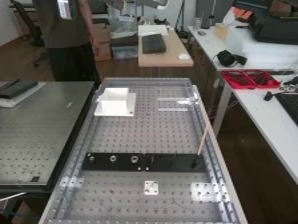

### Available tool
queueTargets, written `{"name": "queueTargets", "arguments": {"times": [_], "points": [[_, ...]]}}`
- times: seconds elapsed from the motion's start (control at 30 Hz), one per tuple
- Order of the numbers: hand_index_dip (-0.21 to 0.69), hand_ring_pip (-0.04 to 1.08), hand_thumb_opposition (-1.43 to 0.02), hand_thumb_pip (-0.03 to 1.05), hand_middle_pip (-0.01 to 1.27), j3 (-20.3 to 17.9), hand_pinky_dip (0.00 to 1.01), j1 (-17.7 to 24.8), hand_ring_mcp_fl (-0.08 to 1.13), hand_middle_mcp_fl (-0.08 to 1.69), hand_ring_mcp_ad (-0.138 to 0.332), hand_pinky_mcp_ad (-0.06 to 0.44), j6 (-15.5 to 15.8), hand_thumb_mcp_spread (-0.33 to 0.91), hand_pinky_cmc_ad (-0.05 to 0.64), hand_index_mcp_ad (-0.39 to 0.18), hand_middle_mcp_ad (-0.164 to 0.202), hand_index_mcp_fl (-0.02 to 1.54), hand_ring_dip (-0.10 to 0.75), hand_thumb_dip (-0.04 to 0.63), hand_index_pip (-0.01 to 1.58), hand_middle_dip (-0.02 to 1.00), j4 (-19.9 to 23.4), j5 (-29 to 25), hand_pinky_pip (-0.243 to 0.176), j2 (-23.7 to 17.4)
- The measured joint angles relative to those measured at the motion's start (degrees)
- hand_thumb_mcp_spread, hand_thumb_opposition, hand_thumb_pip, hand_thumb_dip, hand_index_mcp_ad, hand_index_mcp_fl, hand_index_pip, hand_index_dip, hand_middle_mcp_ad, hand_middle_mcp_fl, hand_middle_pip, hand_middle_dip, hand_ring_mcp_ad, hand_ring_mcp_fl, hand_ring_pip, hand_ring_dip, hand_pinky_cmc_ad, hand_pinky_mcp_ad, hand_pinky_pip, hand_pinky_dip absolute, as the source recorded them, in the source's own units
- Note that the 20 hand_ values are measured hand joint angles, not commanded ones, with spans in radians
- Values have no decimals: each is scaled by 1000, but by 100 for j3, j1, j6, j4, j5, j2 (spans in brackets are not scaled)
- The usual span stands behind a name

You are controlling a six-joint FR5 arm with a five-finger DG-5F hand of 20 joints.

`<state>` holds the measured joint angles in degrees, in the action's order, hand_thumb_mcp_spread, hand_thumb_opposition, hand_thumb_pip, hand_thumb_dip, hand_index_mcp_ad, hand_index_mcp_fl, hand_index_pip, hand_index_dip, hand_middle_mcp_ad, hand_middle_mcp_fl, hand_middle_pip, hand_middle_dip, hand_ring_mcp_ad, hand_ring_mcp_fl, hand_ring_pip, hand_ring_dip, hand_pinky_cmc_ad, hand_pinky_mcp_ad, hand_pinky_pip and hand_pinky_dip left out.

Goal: Grab the smaller nut and place it in the white container

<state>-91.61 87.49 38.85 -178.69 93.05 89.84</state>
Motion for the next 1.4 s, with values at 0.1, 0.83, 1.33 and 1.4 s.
{"name": "queueTargets", "arguments": {"times": [0.1, 0.83, 1.33, 1.4], "points": [[284, 87, -696, 548, 126, 1, 185, -5, -2, 9, 171, 330, 1, 194, 417, -40, 61, 7, 93, 63, 70, 223, -3, 3, -61, 4], [290, 87, -724, 562, 136, -420, 188, 198, 0, 2, 171, 328, 164, 201, 431, -40, 61, 5, 93, 61, 63, 230, 249, -355, -75, -34], [291, 87, -724, 623, 136, -1038, 199, -89, -3, 7, 171, 328, 225, 201, 431, -38, 58, 21, 93, 63, 68, 230, 337, 134, -75, -235], [293, 87, -724, 623, 136, -1132, 199, -156, -3, 10, 171, 328, 259, 201, 431, -38, 61, 24, 93, 61, 75, 229, 363, 219, -73, -266]]}}
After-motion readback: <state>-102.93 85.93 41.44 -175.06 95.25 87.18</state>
